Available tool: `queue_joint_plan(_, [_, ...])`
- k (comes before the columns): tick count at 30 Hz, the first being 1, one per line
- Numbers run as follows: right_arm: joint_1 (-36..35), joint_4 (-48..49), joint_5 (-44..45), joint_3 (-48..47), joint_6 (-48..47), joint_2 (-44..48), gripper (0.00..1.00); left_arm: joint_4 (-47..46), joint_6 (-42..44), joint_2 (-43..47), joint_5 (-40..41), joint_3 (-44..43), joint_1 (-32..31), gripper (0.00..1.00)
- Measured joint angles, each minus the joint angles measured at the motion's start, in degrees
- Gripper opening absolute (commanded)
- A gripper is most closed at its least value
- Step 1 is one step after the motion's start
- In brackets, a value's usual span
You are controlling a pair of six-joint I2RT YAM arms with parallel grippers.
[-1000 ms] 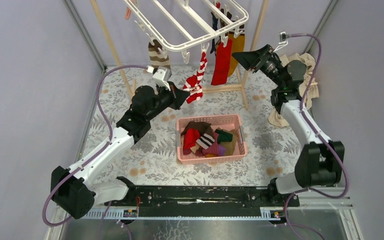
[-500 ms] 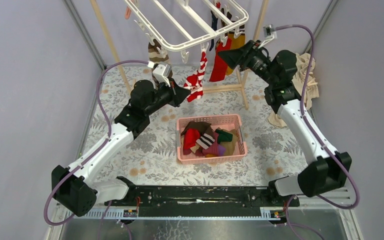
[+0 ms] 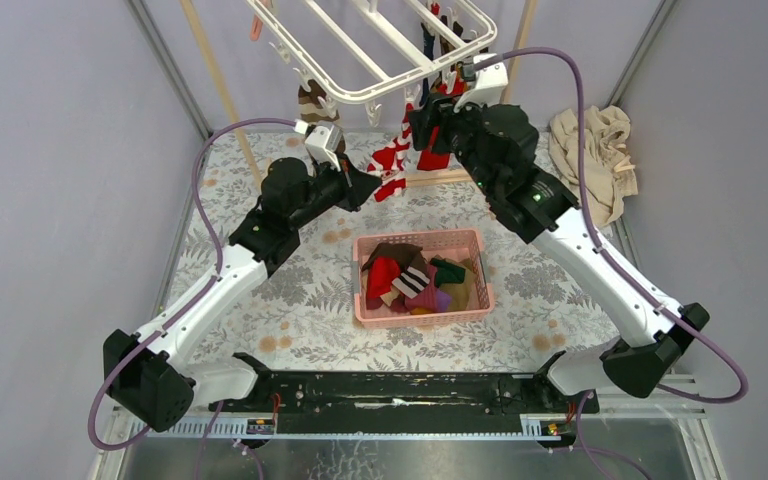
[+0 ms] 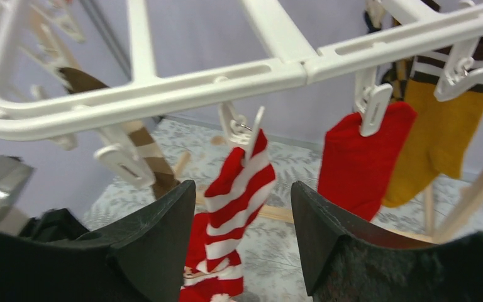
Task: Remove the socks clipped to the hanger
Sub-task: Remove the sock from the hanger.
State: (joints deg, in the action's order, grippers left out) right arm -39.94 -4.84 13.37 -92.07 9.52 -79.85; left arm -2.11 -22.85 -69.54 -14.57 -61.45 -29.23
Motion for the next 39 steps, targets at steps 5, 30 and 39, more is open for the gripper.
queue_joint_plan(5, [-1.7, -1.1, 7.6, -0.5, -2.9, -2.6, 0.64, 0.0, -0.2, 0.0, 0.3, 0.0, 0.0, 0.00])
queue_joint_plan(30, [-4.8, 2.0, 12.9, -7.3, -4.0, -9.4, 0.64, 0.0, -0.6, 0.0, 0.4, 0.2, -0.1, 0.00])
queue_joint_plan(39, [-6.4, 4.9, 17.7, -9.4, -6.6, -14.0, 0.65, 0.0, -0.5, 0.0, 0.4, 0.2, -0.3, 0.00])
